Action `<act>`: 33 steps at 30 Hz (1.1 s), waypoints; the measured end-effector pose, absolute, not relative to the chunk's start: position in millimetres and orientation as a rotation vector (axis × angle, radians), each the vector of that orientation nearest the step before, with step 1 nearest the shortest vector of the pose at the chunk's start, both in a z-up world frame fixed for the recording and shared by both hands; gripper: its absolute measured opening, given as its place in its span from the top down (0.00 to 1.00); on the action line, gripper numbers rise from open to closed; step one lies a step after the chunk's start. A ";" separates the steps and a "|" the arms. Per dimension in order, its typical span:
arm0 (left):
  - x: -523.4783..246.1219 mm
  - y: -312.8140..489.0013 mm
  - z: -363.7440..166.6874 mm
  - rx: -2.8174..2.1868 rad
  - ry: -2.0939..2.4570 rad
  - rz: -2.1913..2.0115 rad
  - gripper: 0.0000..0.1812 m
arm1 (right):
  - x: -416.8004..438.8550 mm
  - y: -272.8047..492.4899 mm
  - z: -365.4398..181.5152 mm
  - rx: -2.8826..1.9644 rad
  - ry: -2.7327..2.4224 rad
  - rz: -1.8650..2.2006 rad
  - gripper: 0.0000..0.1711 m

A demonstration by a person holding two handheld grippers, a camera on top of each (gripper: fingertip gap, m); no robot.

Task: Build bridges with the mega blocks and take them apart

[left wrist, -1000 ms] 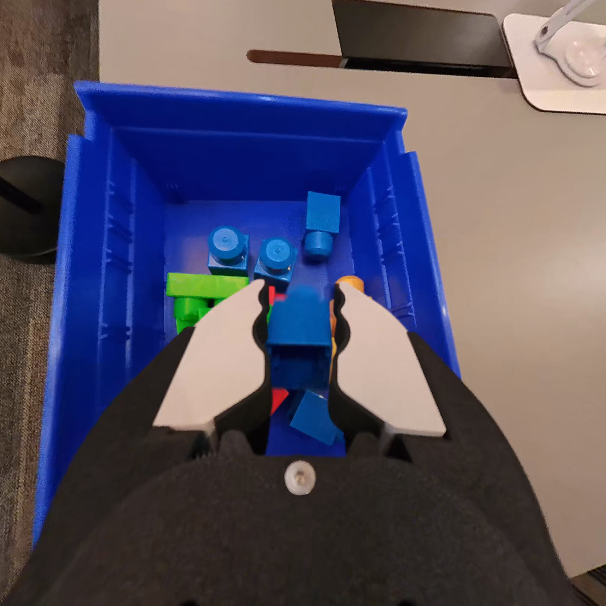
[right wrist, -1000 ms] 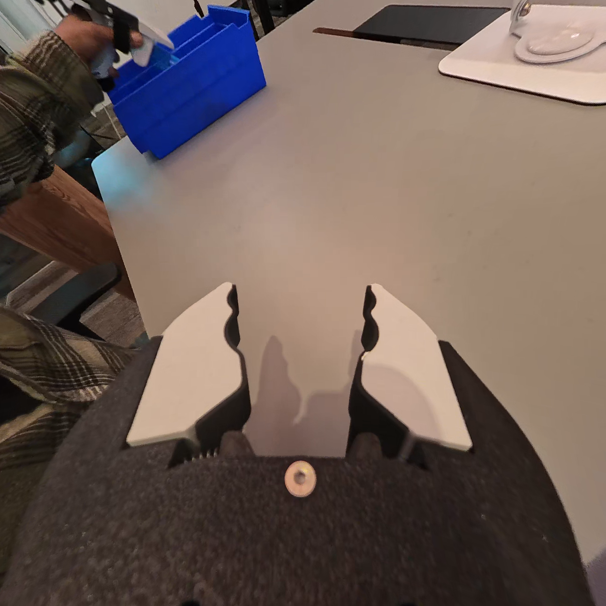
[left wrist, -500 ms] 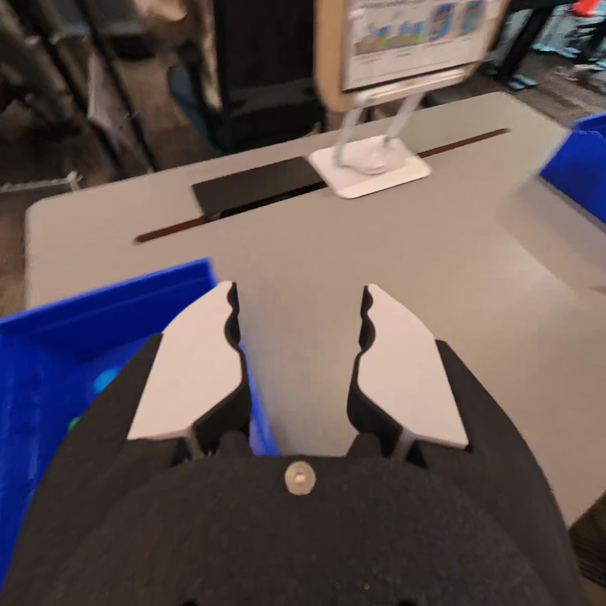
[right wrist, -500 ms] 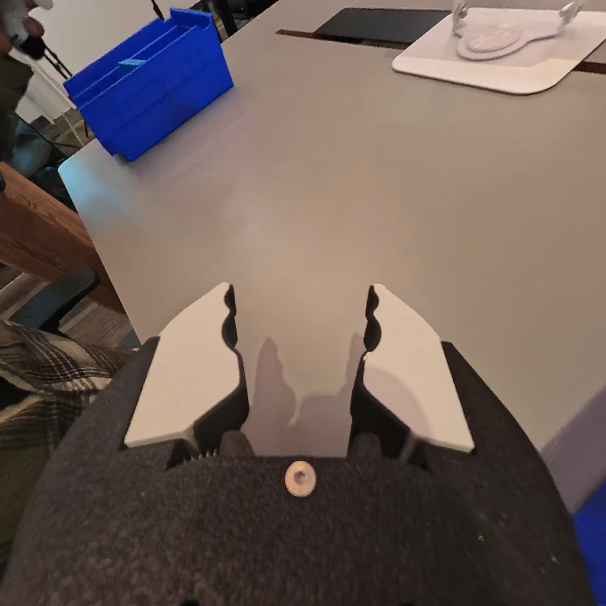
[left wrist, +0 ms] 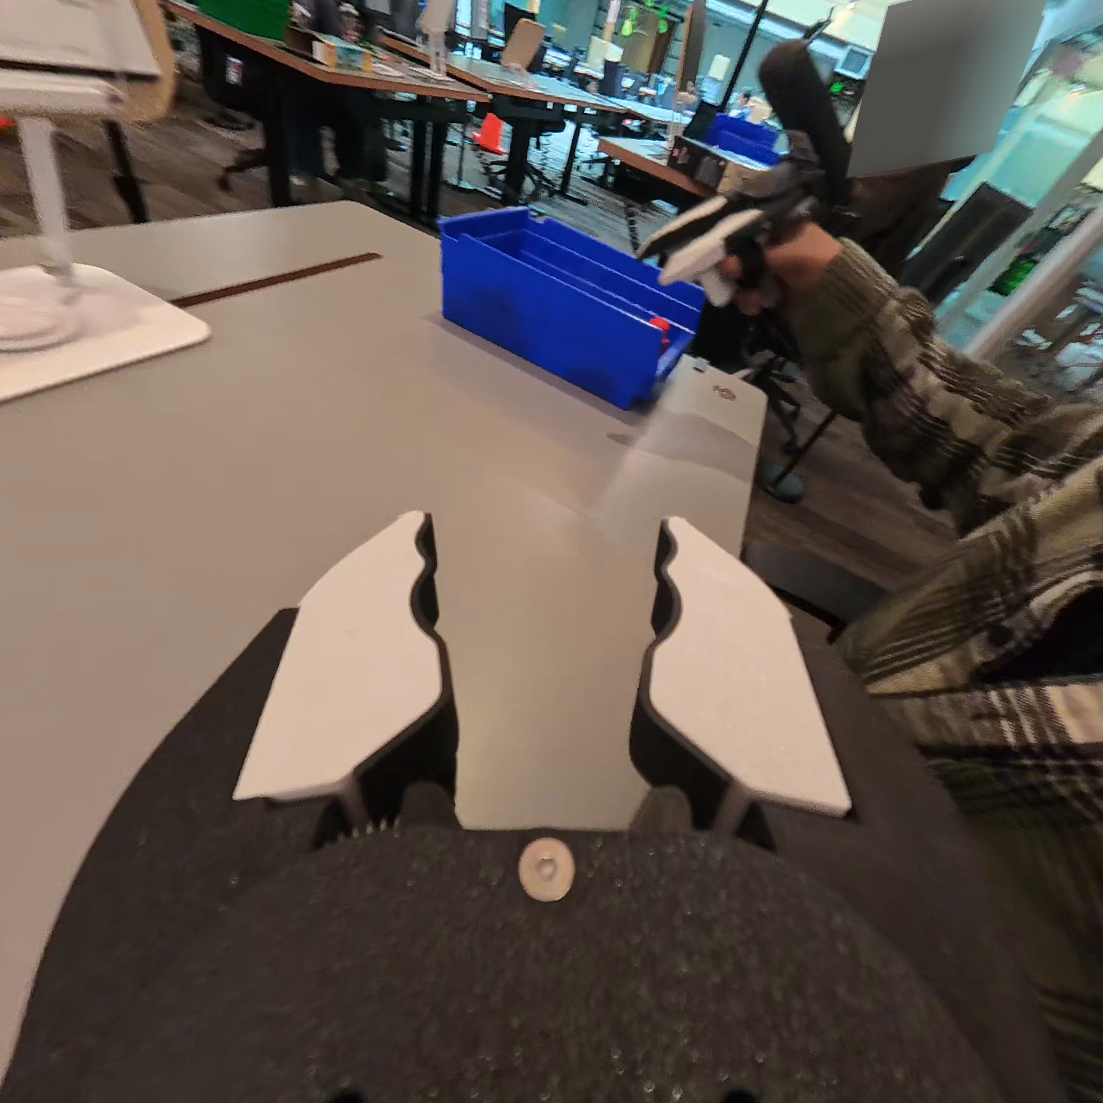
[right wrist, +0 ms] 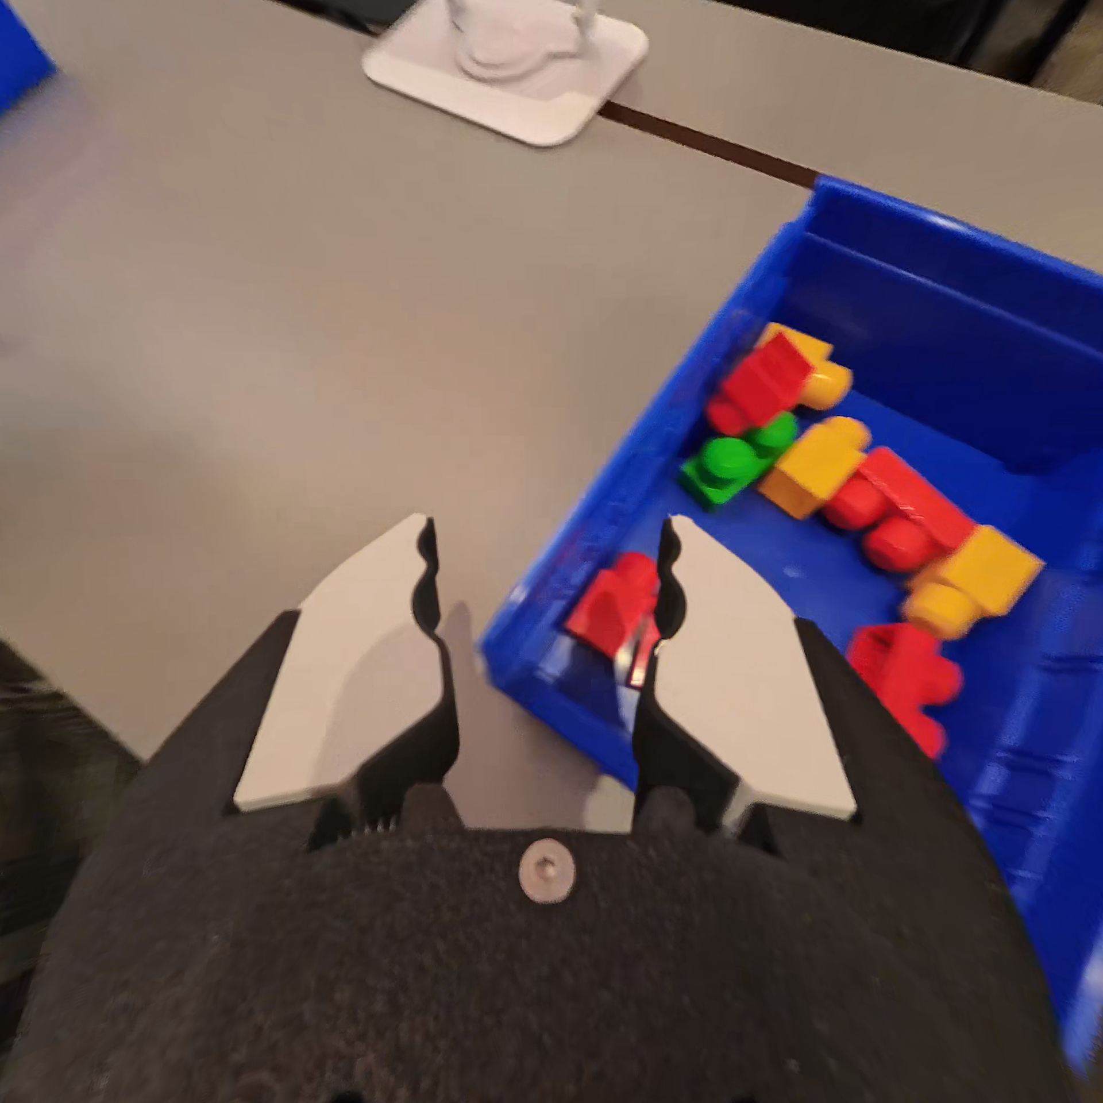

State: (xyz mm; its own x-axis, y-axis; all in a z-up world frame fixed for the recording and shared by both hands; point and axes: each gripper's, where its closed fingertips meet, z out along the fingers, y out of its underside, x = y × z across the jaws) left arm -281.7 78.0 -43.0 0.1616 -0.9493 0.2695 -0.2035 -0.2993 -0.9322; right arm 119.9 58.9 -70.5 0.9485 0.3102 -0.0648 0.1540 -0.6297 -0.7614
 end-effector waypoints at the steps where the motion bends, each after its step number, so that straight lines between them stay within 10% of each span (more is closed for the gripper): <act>1: -279.7 73.9 -46.3 -1.660 1.126 -1.221 0.61 | 134.6 66.0 -73.5 -2.280 -0.341 0.204 0.59; 13: -299.0 74.7 -61.2 -1.726 1.041 -1.230 0.63 | 264.8 125.5 -137.8 -2.667 -0.563 -0.103 0.59; 33: -287.2 88.9 -71.4 -1.724 1.069 -1.249 0.63 | 180.7 49.3 -175.4 -3.015 -0.482 0.172 0.65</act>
